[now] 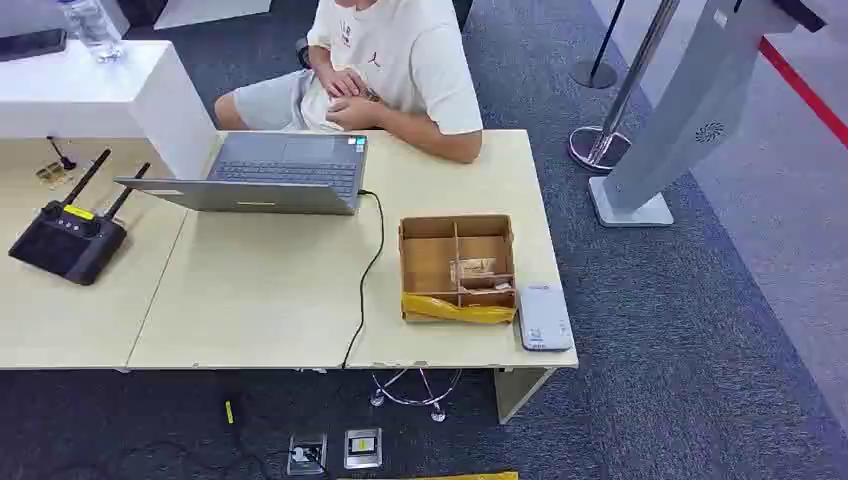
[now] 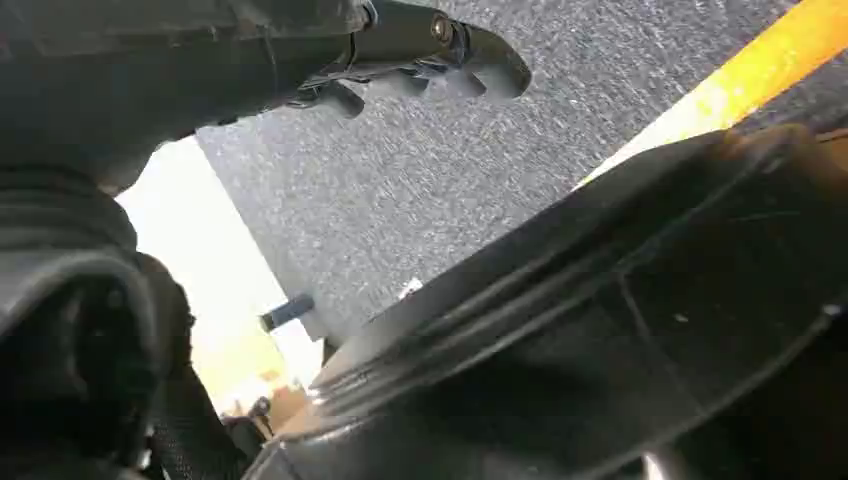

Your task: Pass the card to the sensor for recognition and then transmit it.

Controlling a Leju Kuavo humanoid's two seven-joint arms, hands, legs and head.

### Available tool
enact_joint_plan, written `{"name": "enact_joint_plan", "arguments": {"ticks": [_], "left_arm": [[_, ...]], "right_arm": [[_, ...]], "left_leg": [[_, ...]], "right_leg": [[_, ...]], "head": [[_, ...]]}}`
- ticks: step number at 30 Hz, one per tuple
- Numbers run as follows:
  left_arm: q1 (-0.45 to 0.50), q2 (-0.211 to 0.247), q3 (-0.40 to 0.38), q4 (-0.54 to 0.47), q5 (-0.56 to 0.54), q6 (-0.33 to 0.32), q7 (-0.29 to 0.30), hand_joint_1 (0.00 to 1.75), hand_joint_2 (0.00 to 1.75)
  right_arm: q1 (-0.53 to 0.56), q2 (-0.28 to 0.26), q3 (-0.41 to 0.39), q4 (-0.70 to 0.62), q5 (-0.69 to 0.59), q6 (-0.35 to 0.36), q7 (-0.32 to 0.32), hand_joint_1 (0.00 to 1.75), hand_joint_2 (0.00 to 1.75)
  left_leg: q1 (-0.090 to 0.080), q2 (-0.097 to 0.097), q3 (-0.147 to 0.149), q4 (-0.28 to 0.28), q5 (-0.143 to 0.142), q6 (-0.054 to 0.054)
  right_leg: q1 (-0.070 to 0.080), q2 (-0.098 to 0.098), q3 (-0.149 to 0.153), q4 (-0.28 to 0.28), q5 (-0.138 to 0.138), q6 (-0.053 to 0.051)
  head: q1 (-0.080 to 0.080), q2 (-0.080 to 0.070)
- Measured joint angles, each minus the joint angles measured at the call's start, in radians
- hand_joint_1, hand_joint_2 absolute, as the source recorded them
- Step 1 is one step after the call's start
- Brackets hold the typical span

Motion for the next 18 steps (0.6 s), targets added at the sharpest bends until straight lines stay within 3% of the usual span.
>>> {"name": "enact_joint_plan", "arguments": {"ticks": [18], "left_arm": [[0.001, 0.008, 0.000, -0.014, -0.006, 0.000, 0.021, 0.00, 0.00]], "right_arm": [[0.000, 0.000, 0.000, 0.000, 0.000, -0.006, -0.006, 0.00, 1.75]], "left_leg": [[0.000, 0.000, 0.000, 0.000, 0.000, 0.000]], "right_leg": [[0.000, 0.000, 0.000, 0.000, 0.000, 0.000]], "head": [[0.000, 0.000]]}}
